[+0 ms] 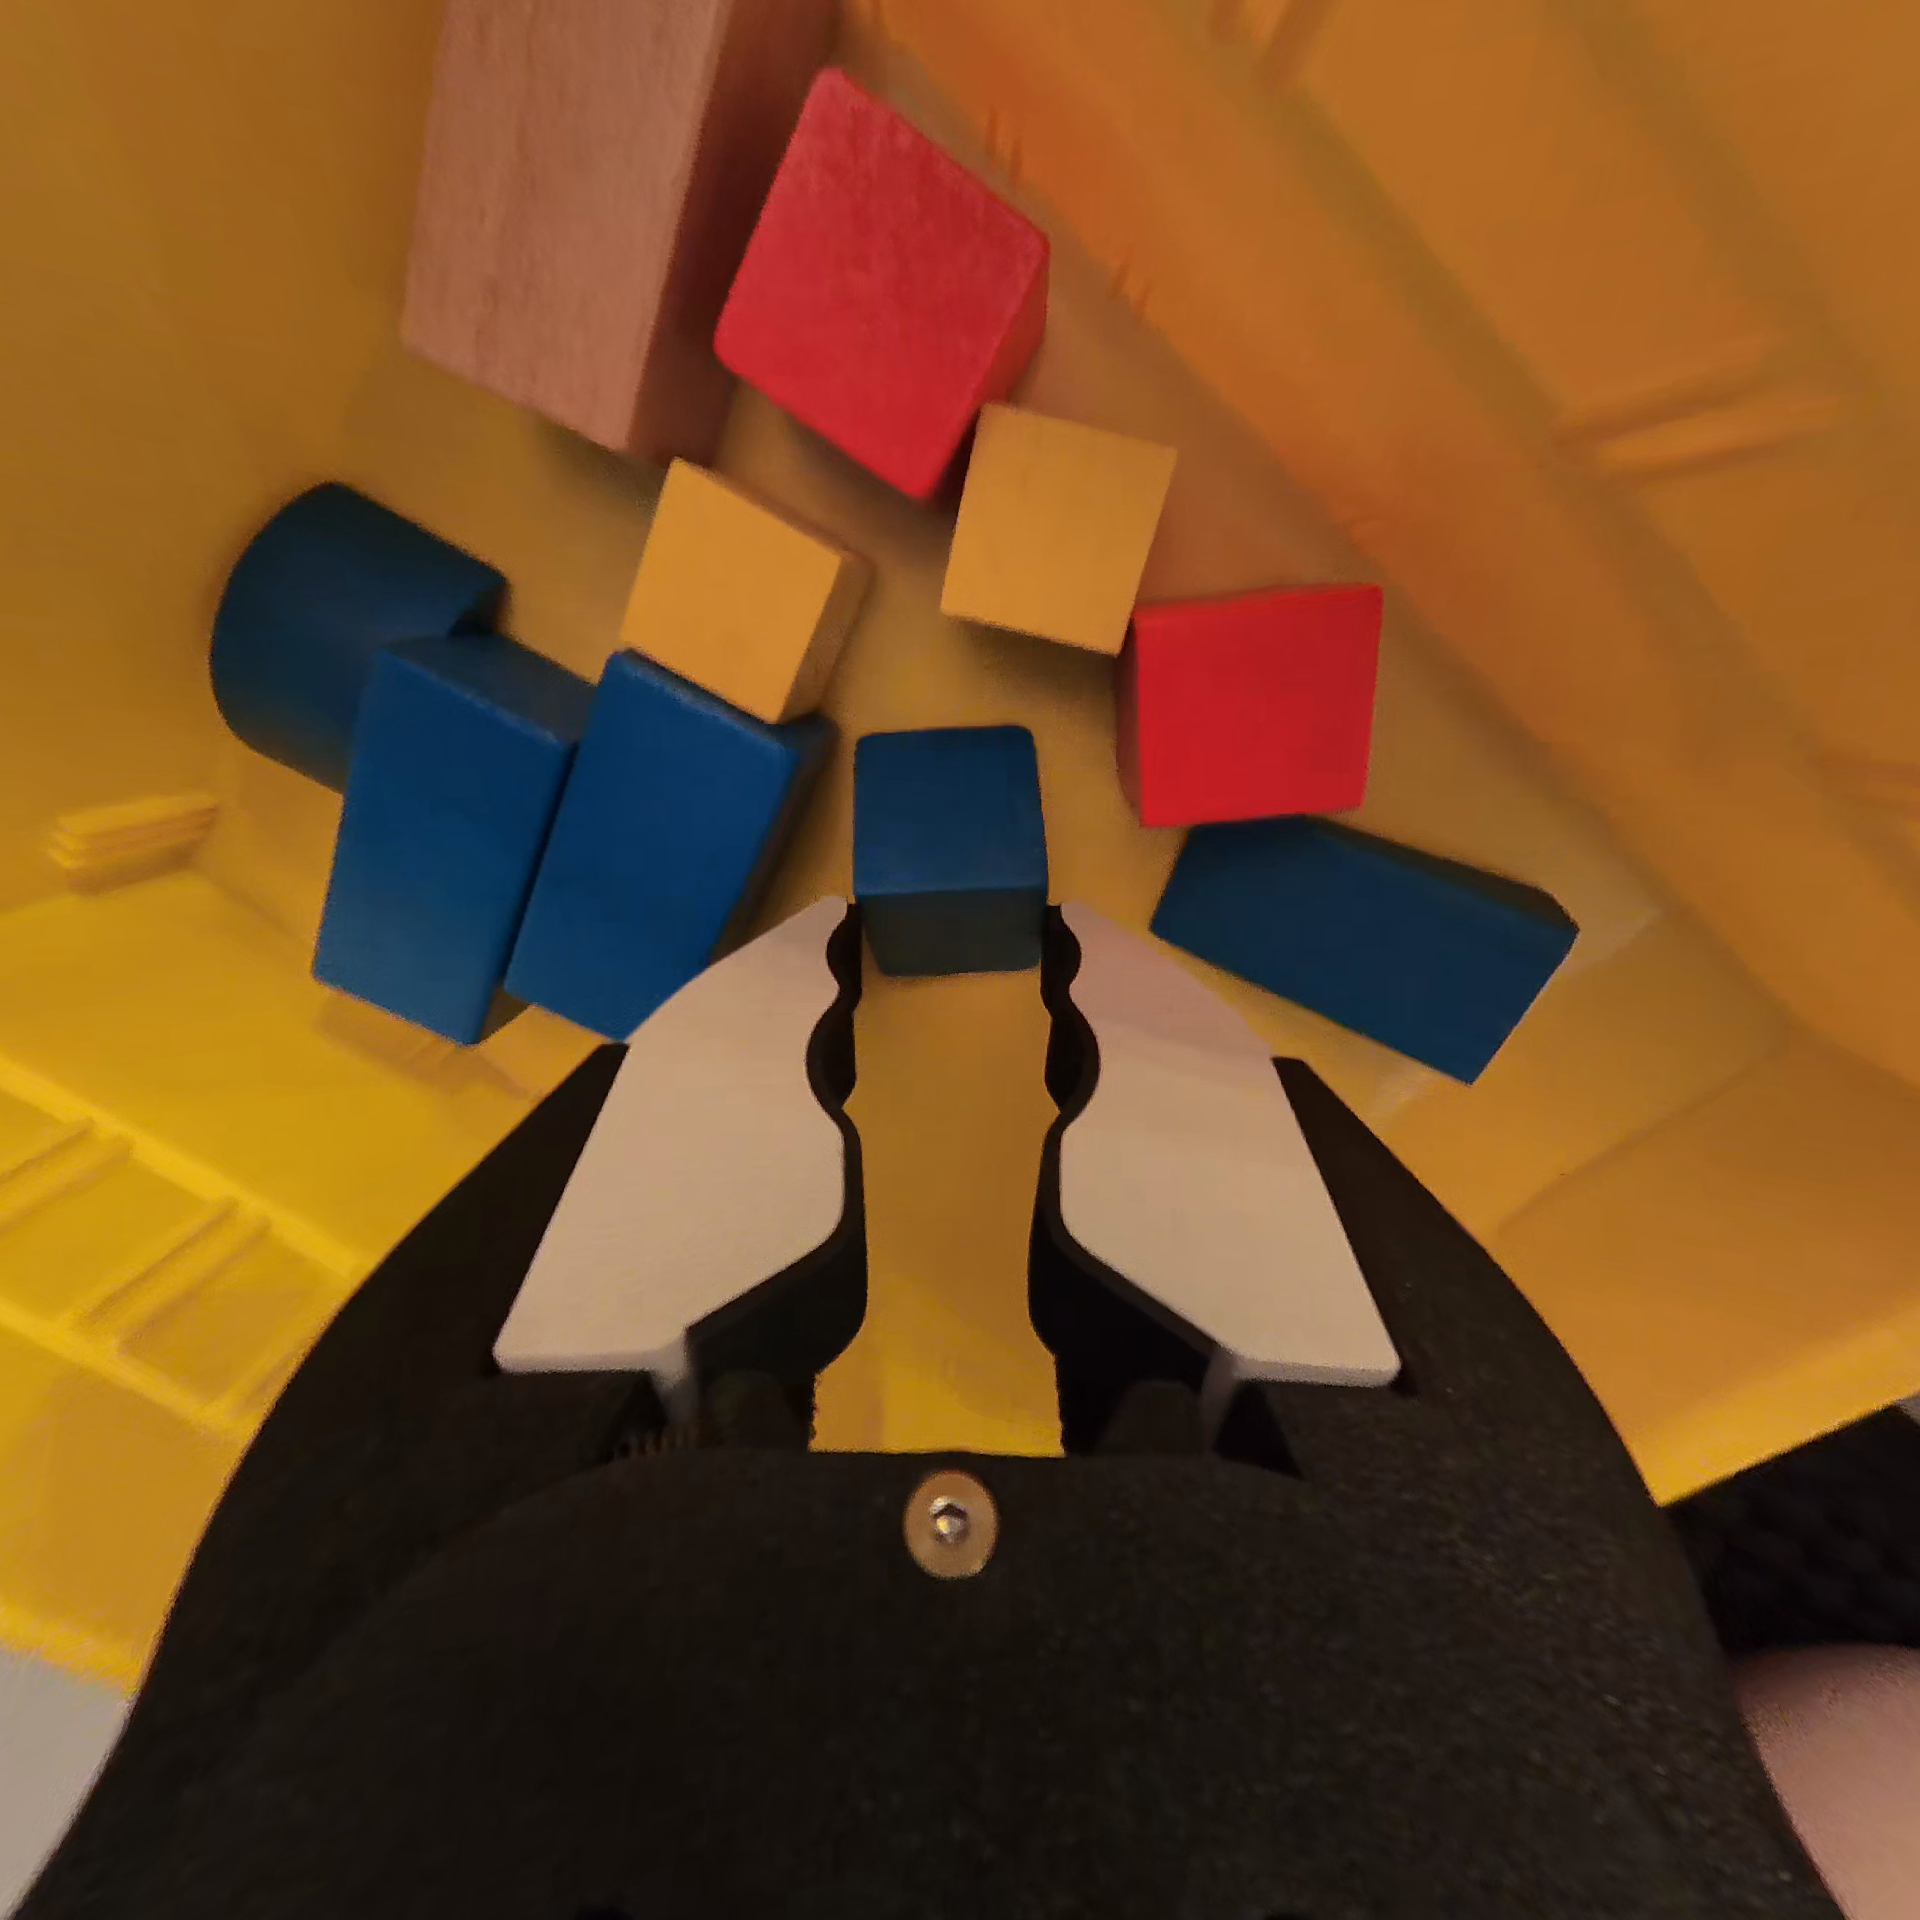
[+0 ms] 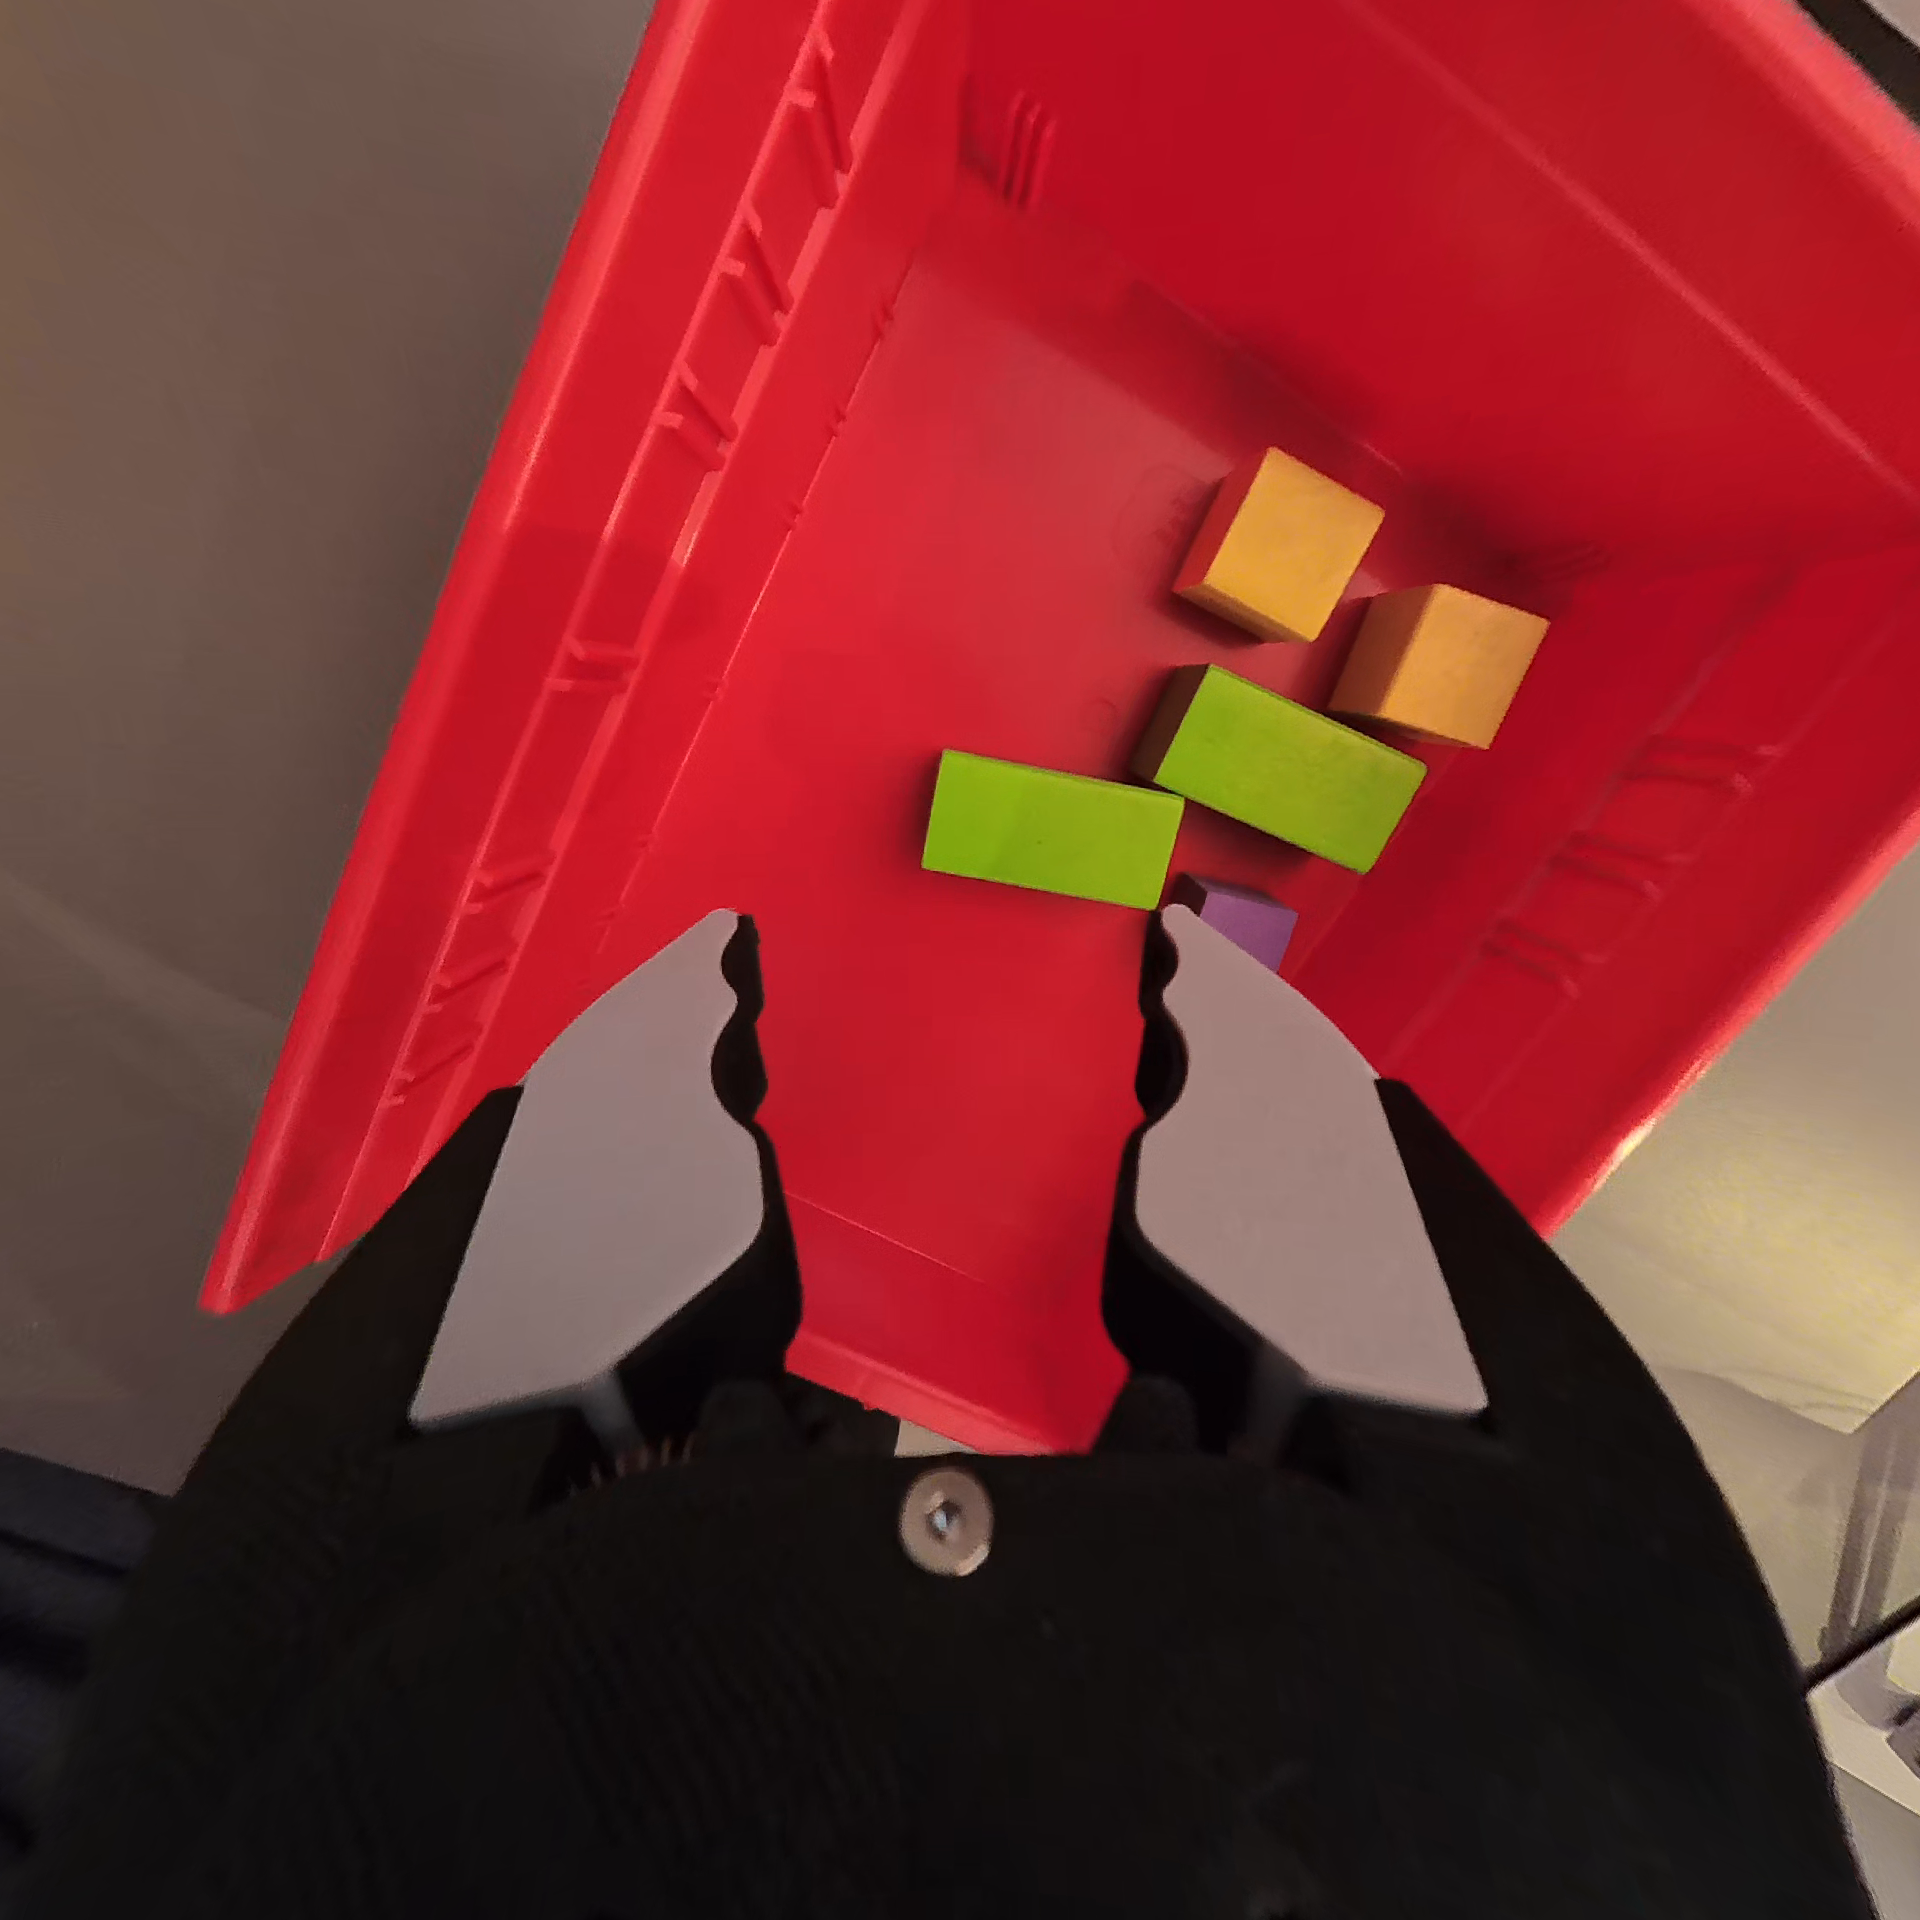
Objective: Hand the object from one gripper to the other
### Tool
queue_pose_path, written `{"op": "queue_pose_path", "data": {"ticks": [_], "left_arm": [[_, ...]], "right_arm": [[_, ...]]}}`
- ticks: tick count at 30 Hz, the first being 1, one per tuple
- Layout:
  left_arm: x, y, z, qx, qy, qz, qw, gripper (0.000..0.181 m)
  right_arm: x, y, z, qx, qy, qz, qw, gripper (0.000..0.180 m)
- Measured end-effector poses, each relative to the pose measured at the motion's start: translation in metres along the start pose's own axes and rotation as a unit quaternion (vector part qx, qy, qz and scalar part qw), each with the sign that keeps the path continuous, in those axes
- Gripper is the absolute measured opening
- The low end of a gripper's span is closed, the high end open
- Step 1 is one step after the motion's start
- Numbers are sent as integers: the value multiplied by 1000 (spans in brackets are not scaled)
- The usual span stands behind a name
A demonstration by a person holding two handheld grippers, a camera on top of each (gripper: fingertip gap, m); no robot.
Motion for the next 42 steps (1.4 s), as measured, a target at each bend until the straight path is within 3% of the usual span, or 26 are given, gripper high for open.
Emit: {"op": "queue_pose_path", "data": {"ticks": [3, 6, 10, 12, 14, 17, 23, 28, 35, 42], "left_arm": [[-10, -4, 20, 24, 10, 20, 999, 32], [-10, 5, 61, 117, -26, 50, 992, 32], [19, 22, 129, 264, -121, 18, 957, 32], [39, 28, 154, 313, -158, -24, 936, 33], [58, 36, 174, 351, -190, -60, 915, 33], [85, 50, 203, 391, -277, -87, 873, 33], [116, 61, 223, 380, -403, -94, 827, 32], [130, 63, 225, 360, -457, -112, 806, 32], [146, 56, 219, 339, -459, -162, 805, 32], [147, 51, 212, 308, -473, -162, 810, 33]], "right_arm": [[-3, 5, 8, 20, -9, 11, 1000, 68], [-15, 19, 24, 64, -28, 50, 996, 65], [-71, 64, 51, 206, 3, 215, 955, 60], [-122, 79, 66, 286, 45, 338, 896, 60], [-178, 74, 73, 346, 61, 488, 799, 60], [-235, 61, 73, 416, -6, 616, 669, 48], [-291, 46, 56, 433, -30, 678, 593, 46], [-298, 46, 45, 420, -46, 689, 588, 41], [-303, 41, 34, 396, -35, 709, 583, 24], [-305, 38, 25, 378, -4, 711, 593, 23]]}}
Point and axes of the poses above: each gripper's, where its closed fingertips meet, z back along the fingers, y out of its top, x = y × z across the jaws, the point moved 2 cm from there along z, back along the fingers, and after that the axes turned 13 degrees about y, right-handed, at the moved point
